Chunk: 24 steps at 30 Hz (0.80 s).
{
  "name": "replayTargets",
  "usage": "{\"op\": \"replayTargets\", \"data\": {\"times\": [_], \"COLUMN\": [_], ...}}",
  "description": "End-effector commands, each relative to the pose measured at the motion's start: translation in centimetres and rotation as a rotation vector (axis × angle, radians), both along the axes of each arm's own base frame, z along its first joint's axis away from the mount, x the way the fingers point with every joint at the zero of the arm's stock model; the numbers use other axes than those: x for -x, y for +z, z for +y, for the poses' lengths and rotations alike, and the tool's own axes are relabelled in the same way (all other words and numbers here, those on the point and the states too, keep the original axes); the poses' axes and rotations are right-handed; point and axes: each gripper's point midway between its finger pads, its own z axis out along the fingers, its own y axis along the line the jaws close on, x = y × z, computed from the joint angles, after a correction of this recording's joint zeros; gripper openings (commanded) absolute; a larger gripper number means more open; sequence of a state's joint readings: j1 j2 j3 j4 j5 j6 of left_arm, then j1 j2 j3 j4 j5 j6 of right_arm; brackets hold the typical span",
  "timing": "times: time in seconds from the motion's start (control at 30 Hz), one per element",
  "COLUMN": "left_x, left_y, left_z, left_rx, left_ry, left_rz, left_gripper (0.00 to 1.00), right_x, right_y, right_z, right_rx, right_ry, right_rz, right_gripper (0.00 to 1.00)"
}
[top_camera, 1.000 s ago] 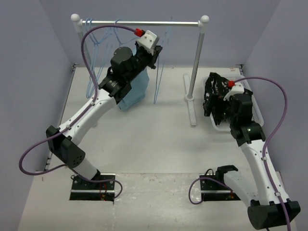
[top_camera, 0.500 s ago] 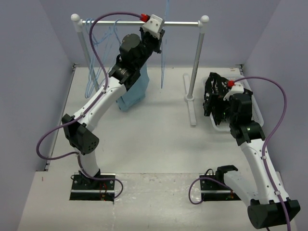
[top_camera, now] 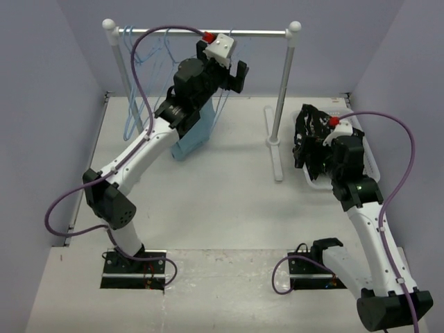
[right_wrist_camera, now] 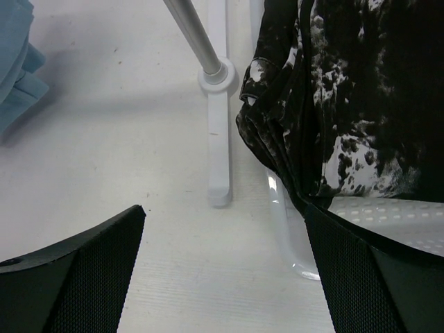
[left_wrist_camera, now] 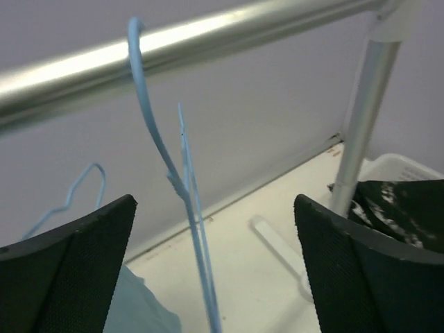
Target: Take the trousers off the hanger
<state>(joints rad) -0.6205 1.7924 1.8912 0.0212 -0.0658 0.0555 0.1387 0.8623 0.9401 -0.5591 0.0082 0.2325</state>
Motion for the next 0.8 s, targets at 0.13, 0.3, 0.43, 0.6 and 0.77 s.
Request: {"op": "replayTargets", "data": {"times": [0.13,0.3,0.43,0.6,0.77], "left_x": [9.8,13.9,17.5,20.7,22.2], "left_y": [3.6,-0.2,-4.9,-8.7,-13.1], "left_z": [1.7,4.5,8.8,11.2,13.4], "left_rx": [0.086,0.122,0.156,0.159,0.164], "left_ry": [-0.048,-0.01,0.06,0.052,0.13], "left_rz": [-0.017,0.101,0.235,0.332,0.46], "left_gripper": [1.0,1.0,1.0,1.0,1.0], "right_x": [0.8,1.4,1.8,2.1,2.7], "right_y": [1.7,2.3,2.3,2.0,0.3], "right_z": [0.6,0.2,0.3,-0.5,-0.4], "right_rx": [-0.048,-0.078,-0.105,-0.141,-0.192], "right_ry": [0.018,-0.023,-0.031,-0.108,-0.133], "right_rz": [-0.067,-0.079,-0.106,-0.13,-0.116], "right_gripper": [0.99,0.99,0.99,0.99,0.99]}}
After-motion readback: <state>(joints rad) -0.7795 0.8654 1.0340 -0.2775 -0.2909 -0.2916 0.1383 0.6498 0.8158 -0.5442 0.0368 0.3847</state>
